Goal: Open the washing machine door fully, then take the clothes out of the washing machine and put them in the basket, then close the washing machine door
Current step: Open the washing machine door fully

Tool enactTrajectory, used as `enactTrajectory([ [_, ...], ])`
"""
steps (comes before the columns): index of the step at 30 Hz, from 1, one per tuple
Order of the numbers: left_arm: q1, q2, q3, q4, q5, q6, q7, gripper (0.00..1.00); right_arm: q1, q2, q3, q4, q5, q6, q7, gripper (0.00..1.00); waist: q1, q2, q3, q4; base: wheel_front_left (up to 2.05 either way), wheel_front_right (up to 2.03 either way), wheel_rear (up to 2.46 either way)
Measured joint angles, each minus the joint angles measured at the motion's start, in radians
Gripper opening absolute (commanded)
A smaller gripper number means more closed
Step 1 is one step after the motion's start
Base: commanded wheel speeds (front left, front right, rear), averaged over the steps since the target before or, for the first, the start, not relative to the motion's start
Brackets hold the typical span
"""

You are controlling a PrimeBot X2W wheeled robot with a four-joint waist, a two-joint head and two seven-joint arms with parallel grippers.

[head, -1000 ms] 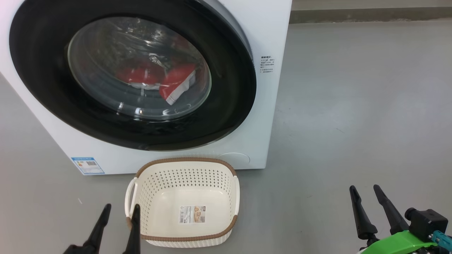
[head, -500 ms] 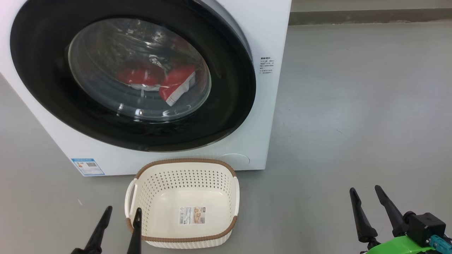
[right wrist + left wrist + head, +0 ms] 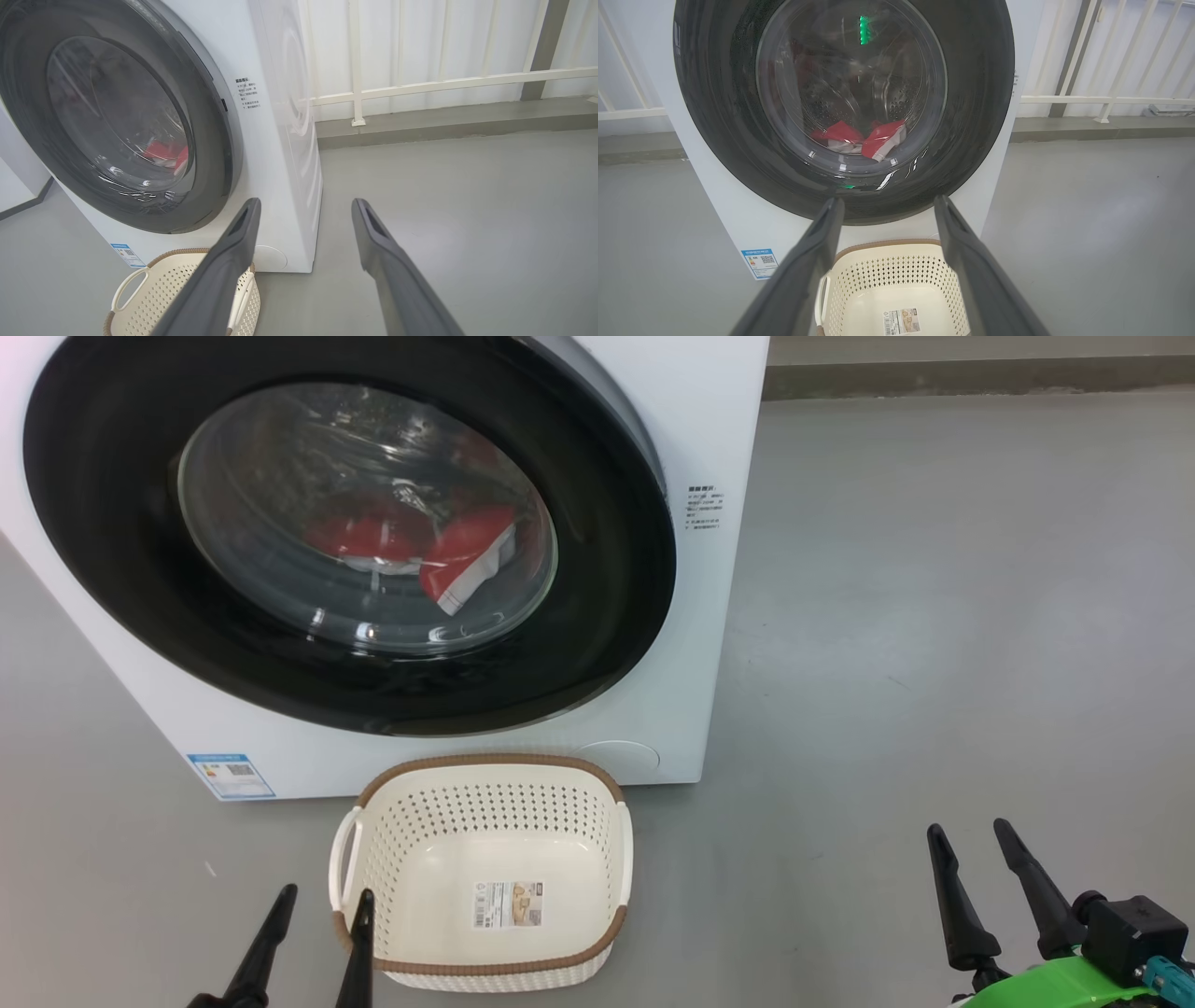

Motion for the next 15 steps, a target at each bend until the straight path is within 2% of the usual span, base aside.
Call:
enactTrajectory([
  [1, 0.0, 0.0, 0.0, 0.0, 0.0, 0.0, 0.0, 1.0, 0.0, 0.001, 0.0, -0.005, 0.005, 0.0, 0.0, 1.0, 0.0, 0.0, 0.001, 0.001, 0.0, 0.0, 0.0],
  [2, 0.0, 0.0, -0.001, 0.0, 0.0, 0.0, 0.0, 1.0, 0.0, 0.002, 0.004, -0.008, 0.016, 0.0, 0.0, 0.43, 0.0, 0.0, 0.002, 0.002, 0.0, 0.0, 0.0],
  [3, 0.0, 0.0, -0.002, 0.0, 0.0, 0.0, 0.0, 1.0, 0.0, 0.004, 0.009, -0.01, 0.03, 0.0, 0.0, 0.17, 0.0, 0.0, 0.003, 0.002, 0.0, 0.0, 0.0],
  [4, 0.0, 0.0, -0.002, 0.0, 0.0, 0.0, 0.0, 1.0, -0.001, 0.006, 0.013, -0.013, 0.039, 0.0, 0.0, 0.0, 0.0, 0.0, 0.005, 0.003, 0.0, 0.0, 0.0],
  [9, -0.004, 0.0, -0.006, 0.0, -0.008, -0.001, 0.0, 1.0, -0.037, 0.01, 0.057, -0.027, 0.141, 0.0, 0.0, 0.0, 0.0, 0.0, 0.021, 0.008, 0.0, 0.0, 0.0],
  [15, -0.029, -0.001, -0.015, -0.001, -0.014, -0.002, 0.0, 1.0, -0.18, 0.003, 0.112, -0.027, 0.319, 0.0, -0.001, 0.0, 0.0, 0.0, 0.053, 0.017, 0.0, 0.0, 0.0],
])
